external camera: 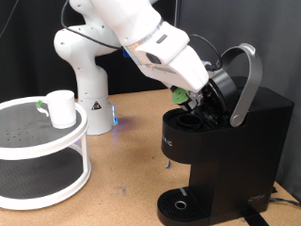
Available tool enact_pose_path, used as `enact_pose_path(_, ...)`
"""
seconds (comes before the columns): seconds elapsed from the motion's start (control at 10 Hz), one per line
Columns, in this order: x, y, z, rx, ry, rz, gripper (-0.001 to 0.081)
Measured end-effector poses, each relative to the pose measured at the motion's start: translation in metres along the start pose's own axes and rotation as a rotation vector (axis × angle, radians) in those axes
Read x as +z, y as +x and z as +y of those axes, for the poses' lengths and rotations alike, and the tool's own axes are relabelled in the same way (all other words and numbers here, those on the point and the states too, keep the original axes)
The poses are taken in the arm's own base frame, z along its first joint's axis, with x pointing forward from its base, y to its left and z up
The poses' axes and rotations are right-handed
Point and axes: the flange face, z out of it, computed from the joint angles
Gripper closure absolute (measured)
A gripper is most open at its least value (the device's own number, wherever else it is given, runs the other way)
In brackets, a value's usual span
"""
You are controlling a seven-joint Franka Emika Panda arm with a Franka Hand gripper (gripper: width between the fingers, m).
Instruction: Make a cup of coffee with the keurig machine
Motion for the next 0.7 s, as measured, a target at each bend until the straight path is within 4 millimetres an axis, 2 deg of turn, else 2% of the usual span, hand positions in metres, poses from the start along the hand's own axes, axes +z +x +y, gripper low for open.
enact_pose_path(0.7, 0.019, -0.007, 0.004, 0.015, -0.013, -0.023, 0.0329)
